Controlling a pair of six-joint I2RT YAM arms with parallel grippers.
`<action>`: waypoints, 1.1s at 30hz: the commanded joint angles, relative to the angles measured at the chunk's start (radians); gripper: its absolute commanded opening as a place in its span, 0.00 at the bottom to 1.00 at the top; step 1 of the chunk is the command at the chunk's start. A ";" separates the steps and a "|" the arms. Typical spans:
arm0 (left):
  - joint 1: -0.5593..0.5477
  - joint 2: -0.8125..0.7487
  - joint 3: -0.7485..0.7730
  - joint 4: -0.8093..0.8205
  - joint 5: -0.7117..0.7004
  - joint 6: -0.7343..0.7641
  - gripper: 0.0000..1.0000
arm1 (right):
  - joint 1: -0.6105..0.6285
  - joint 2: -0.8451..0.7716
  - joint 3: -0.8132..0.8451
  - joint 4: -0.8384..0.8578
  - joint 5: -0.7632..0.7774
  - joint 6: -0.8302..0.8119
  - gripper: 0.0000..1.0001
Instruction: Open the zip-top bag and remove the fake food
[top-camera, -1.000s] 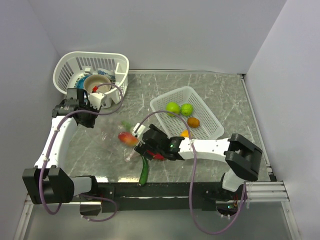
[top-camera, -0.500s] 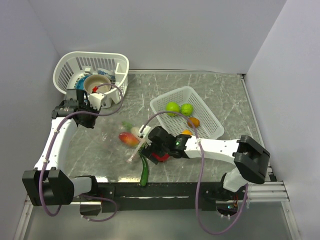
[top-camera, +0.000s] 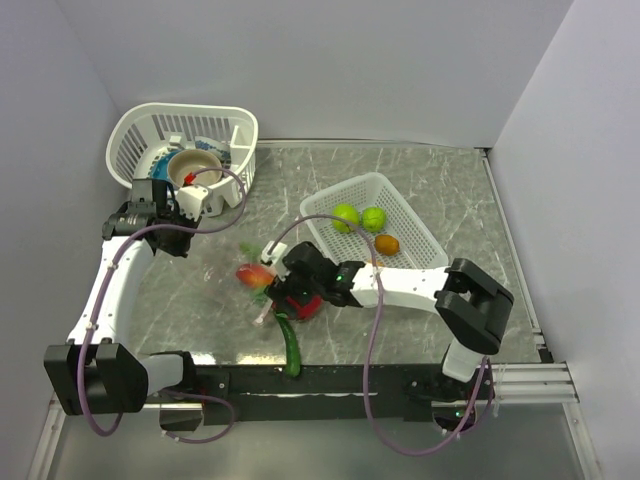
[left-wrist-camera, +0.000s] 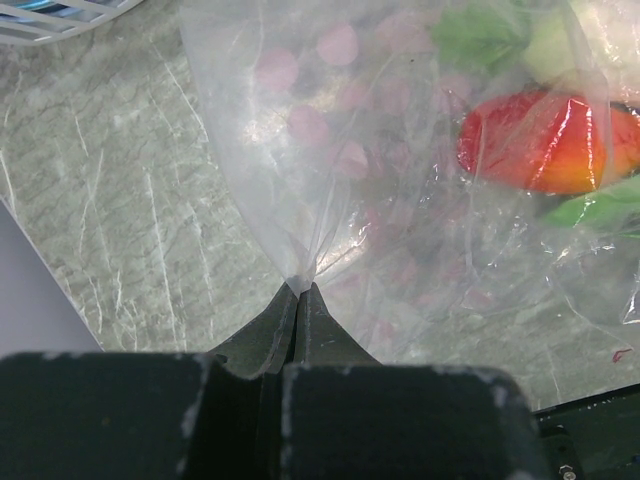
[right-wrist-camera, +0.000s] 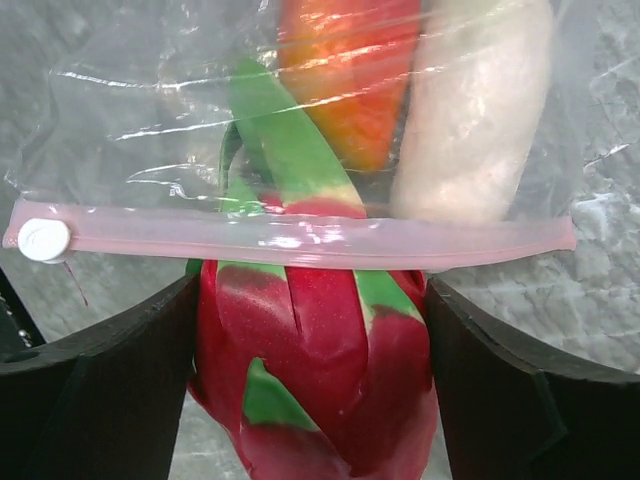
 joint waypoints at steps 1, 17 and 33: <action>0.001 -0.022 -0.006 0.017 0.016 -0.012 0.01 | -0.046 0.009 -0.089 -0.074 -0.090 0.053 0.59; 0.000 0.004 -0.007 0.035 0.013 -0.017 0.01 | -0.115 -0.492 -0.067 -0.163 0.110 0.036 0.30; 0.001 -0.007 -0.017 0.028 0.020 -0.020 0.01 | -0.370 -0.460 -0.094 -0.107 0.542 0.188 1.00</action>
